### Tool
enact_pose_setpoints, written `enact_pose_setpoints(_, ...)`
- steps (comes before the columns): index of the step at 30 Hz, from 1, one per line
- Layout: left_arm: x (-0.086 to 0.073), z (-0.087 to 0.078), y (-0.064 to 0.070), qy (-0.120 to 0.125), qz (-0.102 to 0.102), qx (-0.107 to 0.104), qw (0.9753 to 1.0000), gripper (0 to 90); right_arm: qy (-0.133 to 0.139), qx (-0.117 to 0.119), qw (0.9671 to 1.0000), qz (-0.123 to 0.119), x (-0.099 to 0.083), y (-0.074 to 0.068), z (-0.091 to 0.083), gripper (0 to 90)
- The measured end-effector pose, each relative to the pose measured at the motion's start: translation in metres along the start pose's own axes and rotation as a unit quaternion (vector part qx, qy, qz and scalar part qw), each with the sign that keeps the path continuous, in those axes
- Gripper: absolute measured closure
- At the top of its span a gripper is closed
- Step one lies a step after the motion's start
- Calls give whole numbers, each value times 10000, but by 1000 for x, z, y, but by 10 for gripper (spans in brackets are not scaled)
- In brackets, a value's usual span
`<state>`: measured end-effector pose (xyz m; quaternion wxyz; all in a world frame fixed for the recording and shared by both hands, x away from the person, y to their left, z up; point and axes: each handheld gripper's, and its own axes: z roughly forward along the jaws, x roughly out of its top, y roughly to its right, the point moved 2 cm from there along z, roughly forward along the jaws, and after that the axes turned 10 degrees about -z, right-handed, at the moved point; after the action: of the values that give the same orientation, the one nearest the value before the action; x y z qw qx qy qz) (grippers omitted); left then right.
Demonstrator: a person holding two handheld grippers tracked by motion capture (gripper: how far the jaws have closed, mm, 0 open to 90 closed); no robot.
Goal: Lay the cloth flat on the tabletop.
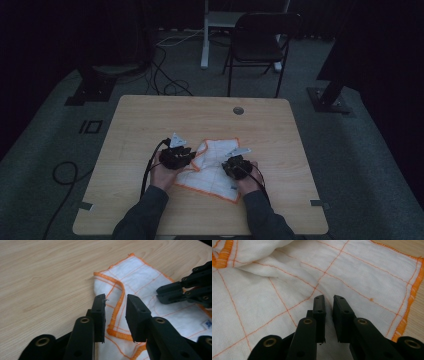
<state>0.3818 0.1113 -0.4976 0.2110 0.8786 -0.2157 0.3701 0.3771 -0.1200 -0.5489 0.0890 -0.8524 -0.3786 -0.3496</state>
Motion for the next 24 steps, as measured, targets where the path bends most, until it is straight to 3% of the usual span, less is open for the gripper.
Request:
enact_pose_setpoints(11,-11,19,-6,-240,-81,30,9997,561,5,-6,10000,-7,0,0,0,805)
enact_pose_setpoints(19,-15,26,-11,-408,-165,-72,9990,538,5,-8,10000,-10,0,0,0,804)
enact_pose_setpoints(20,-16,27,-11,-449,-184,-91,9988,546,7,-14,10000,-3,0,0,0,804)
enact_pose_setpoints(22,-17,27,-10,-466,-140,-86,9988,660,10,-18,10000,-5,0,0,0,804)
enact_pose_setpoints(23,-16,27,-10,-470,-125,-98,9988,660,10,-18,10000,-5,0,0,0,804)
enact_pose_setpoints(24,-16,26,-9,-474,-100,-129,9987,718,10,-18,10000,-6,0,0,0,804)
